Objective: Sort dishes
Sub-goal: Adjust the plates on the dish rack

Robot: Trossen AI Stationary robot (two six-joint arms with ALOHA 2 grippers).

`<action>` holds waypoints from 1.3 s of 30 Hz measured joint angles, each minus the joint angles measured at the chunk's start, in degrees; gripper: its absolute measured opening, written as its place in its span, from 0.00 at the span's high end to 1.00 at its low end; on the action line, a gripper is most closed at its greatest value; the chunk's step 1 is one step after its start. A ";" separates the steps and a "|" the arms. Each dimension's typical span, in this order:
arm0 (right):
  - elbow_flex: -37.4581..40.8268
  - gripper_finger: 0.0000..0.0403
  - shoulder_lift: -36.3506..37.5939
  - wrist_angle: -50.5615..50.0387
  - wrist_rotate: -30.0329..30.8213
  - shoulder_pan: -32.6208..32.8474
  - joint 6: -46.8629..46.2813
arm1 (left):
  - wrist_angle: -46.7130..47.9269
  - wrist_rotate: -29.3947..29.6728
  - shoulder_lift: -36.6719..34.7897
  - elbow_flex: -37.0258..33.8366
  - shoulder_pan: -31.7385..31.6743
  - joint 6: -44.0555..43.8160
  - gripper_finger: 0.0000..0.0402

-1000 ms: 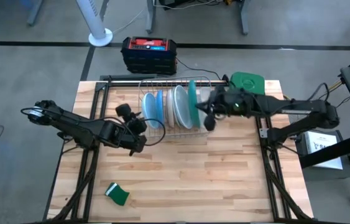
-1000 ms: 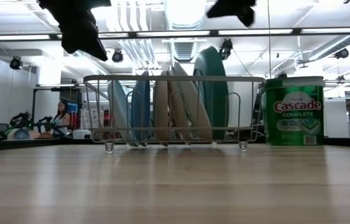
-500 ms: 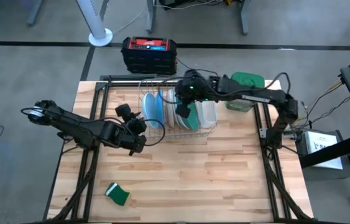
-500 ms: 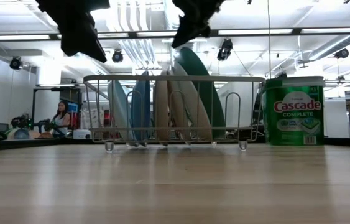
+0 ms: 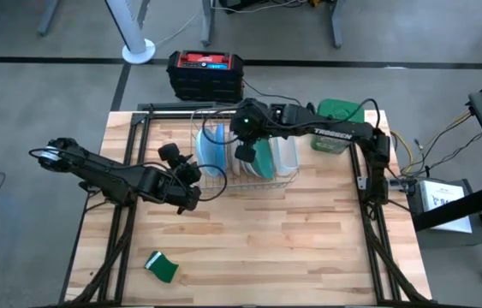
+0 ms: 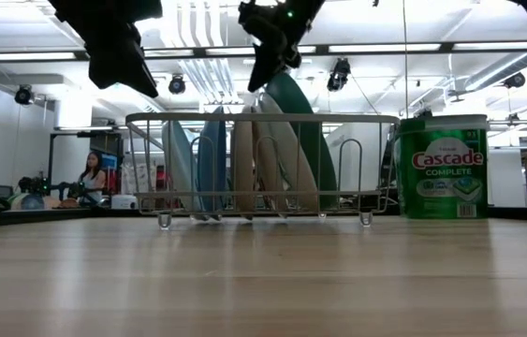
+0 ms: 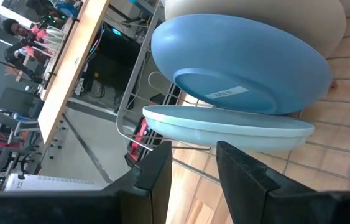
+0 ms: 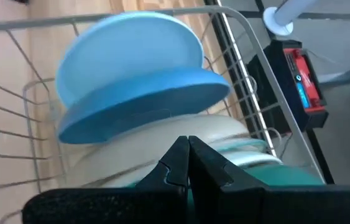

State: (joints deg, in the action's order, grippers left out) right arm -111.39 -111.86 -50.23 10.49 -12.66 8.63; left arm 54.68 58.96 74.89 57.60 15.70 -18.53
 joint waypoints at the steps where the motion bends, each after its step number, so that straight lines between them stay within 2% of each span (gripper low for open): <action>1: 0.00 1.00 -0.10 -0.04 0.15 -0.11 -0.21 | 0.02 0.02 0.00 0.00 0.00 -0.01 0.71; 20: 0.55 1.00 1.73 -10.72 3.68 -1.17 -1.53 | 0.37 -0.61 0.00 -0.02 0.00 -0.45 0.71; 23: 0.55 1.00 2.24 -14.61 4.21 -1.21 -2.94 | 0.39 -0.63 0.00 -0.04 0.00 -0.47 0.71; 29: 0.62 1.00 3.15 -20.94 9.13 -1.22 -5.67 | 0.40 -0.63 0.00 -0.11 0.00 -0.51 0.71; 39: 2.20 1.00 3.84 -27.18 9.65 -1.61 -9.71 | 0.55 -1.20 -0.02 -0.13 0.00 -0.90 0.71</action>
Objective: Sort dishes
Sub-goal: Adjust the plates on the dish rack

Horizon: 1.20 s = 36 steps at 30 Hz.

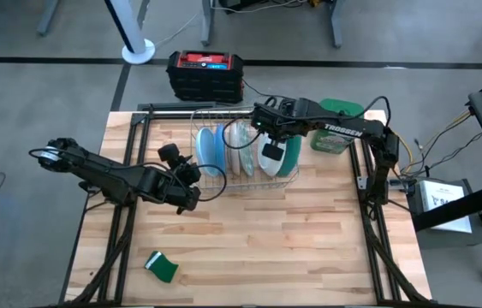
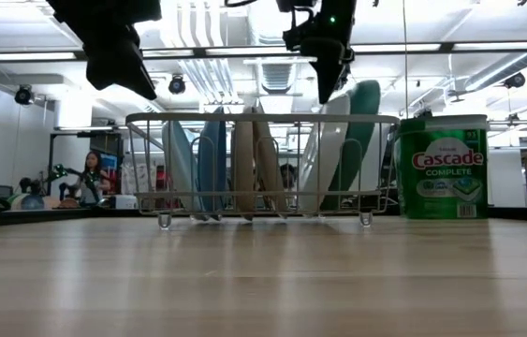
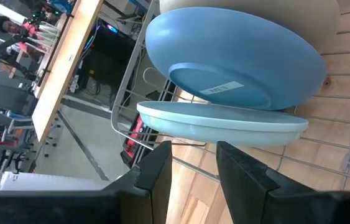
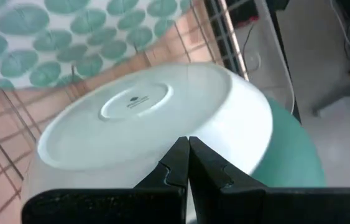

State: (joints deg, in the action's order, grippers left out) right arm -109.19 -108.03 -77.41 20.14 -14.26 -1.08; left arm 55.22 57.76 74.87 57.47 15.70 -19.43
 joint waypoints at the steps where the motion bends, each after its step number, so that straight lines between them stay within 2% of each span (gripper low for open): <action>1: 0.28 1.00 0.02 0.32 -0.12 -0.07 -0.22 | 0.09 0.00 0.00 0.00 0.00 -0.08 0.71; 9: 0.47 1.00 -0.04 1.32 1.21 -0.02 -0.55 | 0.22 0.02 0.00 0.00 0.01 -0.14 0.71; 27: 0.16 1.00 5.73 2.71 2.32 0.16 -2.00 | 0.07 0.13 0.00 -0.02 0.00 -0.17 0.71; 33: 0.76 1.00 11.36 3.18 2.51 1.89 -2.01 | -1.21 -1.45 0.00 -0.02 0.00 0.36 0.71; 36: 5.15 1.00 16.17 8.39 2.57 3.73 -1.82 | -5.56 -4.46 0.00 -0.02 0.02 4.65 0.71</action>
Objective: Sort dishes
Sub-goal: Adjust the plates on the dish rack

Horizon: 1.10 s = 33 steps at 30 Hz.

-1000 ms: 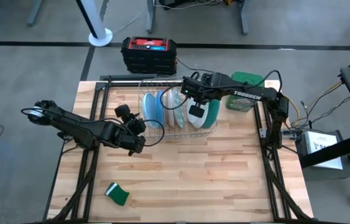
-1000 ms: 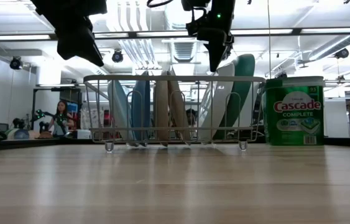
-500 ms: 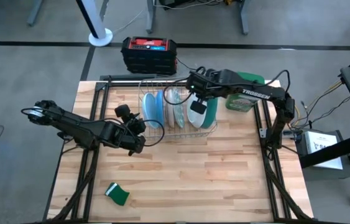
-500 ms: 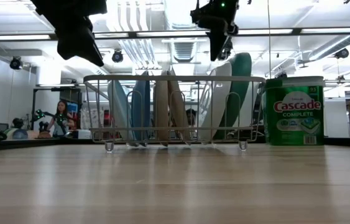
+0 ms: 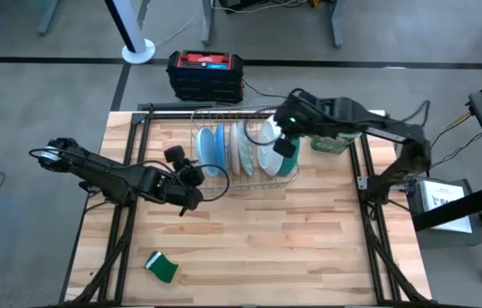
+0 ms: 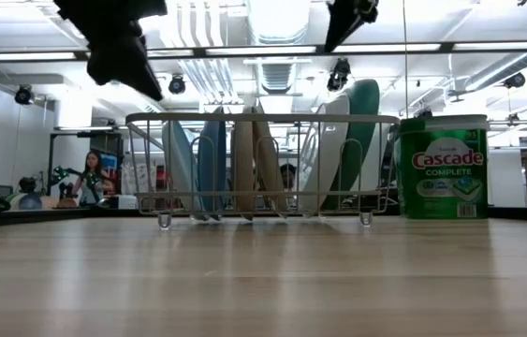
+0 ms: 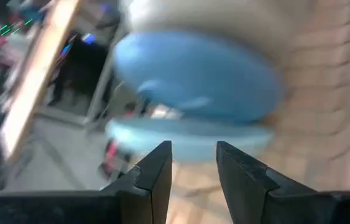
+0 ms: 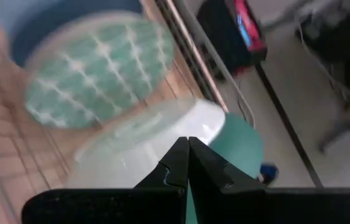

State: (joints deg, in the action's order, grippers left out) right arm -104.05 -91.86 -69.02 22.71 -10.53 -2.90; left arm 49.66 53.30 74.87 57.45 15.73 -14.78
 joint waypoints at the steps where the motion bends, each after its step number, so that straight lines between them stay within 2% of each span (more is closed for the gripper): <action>1: 2.62 1.00 1.85 2.13 -0.02 0.67 0.37 | -2.73 -1.46 0.00 0.00 0.00 2.54 0.71; 6: 19.43 1.00 12.19 15.36 -0.38 4.60 1.49 | -20.52 -13.39 0.00 0.00 0.02 20.07 0.71; 11: 34.65 1.00 20.46 34.78 -3.10 9.33 4.94 | -36.99 -24.92 0.00 0.00 0.00 34.88 0.71; 15: 43.86 1.00 22.28 52.20 -11.07 12.92 11.21 | -50.56 -35.29 1.26 0.00 -0.41 43.27 0.71; 17: 47.79 1.00 22.09 59.76 -15.13 14.17 14.15 | -56.28 -37.88 2.89 0.00 -0.52 46.12 0.71; 20: 51.26 1.00 21.64 64.94 -16.47 15.69 16.49 | -56.86 -34.78 4.17 -0.01 -0.26 47.97 0.71; 23: 52.39 1.00 22.52 62.57 -10.42 15.92 13.33 | -52.61 -27.46 3.83 -0.02 0.75 45.30 0.71; 28: 53.63 1.00 26.59 53.95 2.51 15.94 6.70 | -41.89 -14.36 2.93 -0.02 2.18 35.91 0.71; 31: 53.70 1.00 29.31 51.63 5.48 15.86 3.99 | -38.72 -5.20 3.33 -0.17 1.01 32.27 0.71; 33: 53.70 1.00 30.85 51.29 5.93 15.77 3.37 | -40.09 -4.82 3.74 -0.18 -0.70 32.28 0.71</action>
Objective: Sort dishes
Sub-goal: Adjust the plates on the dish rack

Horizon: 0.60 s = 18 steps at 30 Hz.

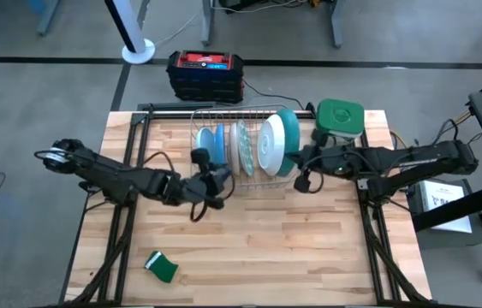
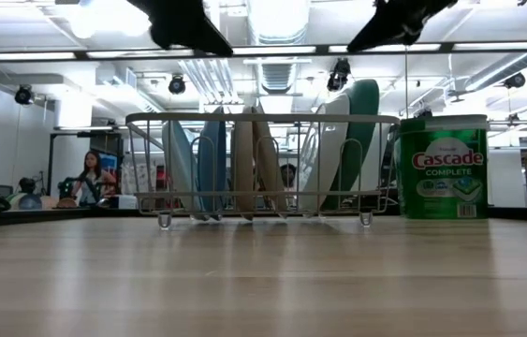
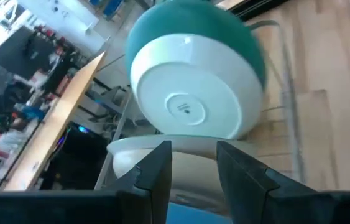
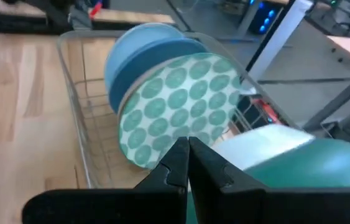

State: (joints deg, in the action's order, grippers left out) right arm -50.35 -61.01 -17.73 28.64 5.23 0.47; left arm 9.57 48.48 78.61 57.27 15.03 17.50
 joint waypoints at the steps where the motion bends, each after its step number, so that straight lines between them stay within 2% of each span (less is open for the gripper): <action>1: -0.04 1.00 0.58 0.28 0.02 0.00 0.02 | -0.72 -0.44 0.02 -0.08 -1.21 0.43 0.71; 5: 0.46 1.00 2.00 0.02 0.00 0.00 0.00 | -4.48 -4.96 1.05 -0.09 -6.85 3.10 0.71; 10: 1.29 1.00 2.05 -1.64 -0.01 0.00 -0.37 | -9.74 -15.26 2.58 -0.12 -14.07 5.86 0.71; 18: 1.36 1.00 0.97 -3.44 -0.15 0.00 -0.38 | -9.79 -12.47 4.00 -0.11 -17.84 4.47 0.71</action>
State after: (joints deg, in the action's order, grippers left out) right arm -48.99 -60.04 -21.17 28.49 5.23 0.09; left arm -0.22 36.00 82.61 57.17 -2.81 21.97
